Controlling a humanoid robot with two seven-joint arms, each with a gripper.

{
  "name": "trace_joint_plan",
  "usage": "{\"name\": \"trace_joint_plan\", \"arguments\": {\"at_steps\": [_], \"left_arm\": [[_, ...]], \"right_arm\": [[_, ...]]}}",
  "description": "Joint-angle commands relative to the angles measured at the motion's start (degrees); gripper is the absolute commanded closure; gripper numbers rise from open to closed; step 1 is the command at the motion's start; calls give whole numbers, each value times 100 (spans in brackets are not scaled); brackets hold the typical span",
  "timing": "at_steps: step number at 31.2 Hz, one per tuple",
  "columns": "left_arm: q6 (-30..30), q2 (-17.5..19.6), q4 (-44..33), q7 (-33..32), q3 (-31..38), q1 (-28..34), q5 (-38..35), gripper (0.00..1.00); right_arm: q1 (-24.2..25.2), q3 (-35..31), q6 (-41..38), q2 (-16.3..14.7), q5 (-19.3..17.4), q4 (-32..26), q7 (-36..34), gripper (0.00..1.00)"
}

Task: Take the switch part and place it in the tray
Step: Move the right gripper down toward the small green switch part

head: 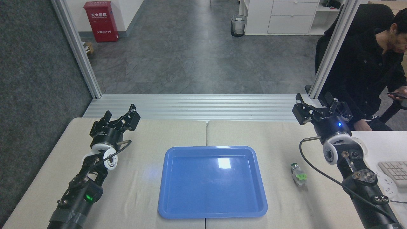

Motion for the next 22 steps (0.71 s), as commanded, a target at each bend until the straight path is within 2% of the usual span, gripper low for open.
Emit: {"name": "trace_joint_plan", "arguments": {"at_steps": [1,22], "left_arm": [[12,7,0,-7,-3,0,-26,0],[3,-2,0,2,5,-9,9,0]], "right_arm": [[-125,152,-170,-463,46,254,-102,2],[-168,161,50,-411,37,315,39,2]]}}
